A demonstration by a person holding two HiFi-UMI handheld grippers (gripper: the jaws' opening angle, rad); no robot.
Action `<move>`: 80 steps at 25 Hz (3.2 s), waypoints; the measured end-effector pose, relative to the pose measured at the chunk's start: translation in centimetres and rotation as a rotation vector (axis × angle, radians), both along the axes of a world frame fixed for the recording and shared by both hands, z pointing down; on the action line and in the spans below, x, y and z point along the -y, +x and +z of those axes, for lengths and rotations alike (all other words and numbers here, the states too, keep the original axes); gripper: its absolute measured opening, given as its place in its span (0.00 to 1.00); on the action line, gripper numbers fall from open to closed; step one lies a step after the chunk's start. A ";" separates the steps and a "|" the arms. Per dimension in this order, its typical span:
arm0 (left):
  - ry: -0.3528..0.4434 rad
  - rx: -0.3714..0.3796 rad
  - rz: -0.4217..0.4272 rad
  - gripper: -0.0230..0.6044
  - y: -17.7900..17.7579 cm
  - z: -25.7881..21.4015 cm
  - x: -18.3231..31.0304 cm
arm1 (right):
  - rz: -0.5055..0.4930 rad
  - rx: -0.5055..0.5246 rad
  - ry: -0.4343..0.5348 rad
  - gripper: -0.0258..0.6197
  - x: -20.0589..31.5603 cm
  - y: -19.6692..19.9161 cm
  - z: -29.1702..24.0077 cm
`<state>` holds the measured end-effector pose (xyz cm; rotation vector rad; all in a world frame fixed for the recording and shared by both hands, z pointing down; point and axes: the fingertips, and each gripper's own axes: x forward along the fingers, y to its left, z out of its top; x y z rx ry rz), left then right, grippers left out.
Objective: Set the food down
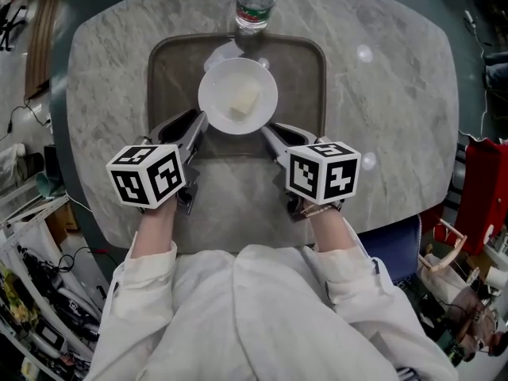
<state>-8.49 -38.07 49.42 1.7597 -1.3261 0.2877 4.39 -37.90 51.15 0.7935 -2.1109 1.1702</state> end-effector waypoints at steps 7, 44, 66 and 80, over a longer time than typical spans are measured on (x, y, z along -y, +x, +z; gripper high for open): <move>0.066 -0.022 0.018 0.15 0.7 -2.9 -2.0 | 0.054 0.037 0.078 0.08 -0.5 0.7 -2.5; 0.372 -0.222 0.393 0.12 -2.6 -14.8 -29.1 | 0.124 0.345 0.484 0.04 -28.6 -10.0 -17.9; 0.462 -0.204 0.421 0.07 4.6 -19.0 -32.2 | 0.073 0.322 0.620 0.04 -30.4 -6.5 -21.4; 0.470 -0.189 0.391 0.06 4.3 -18.9 -33.1 | 0.046 0.292 0.617 0.04 -32.5 -6.6 -20.9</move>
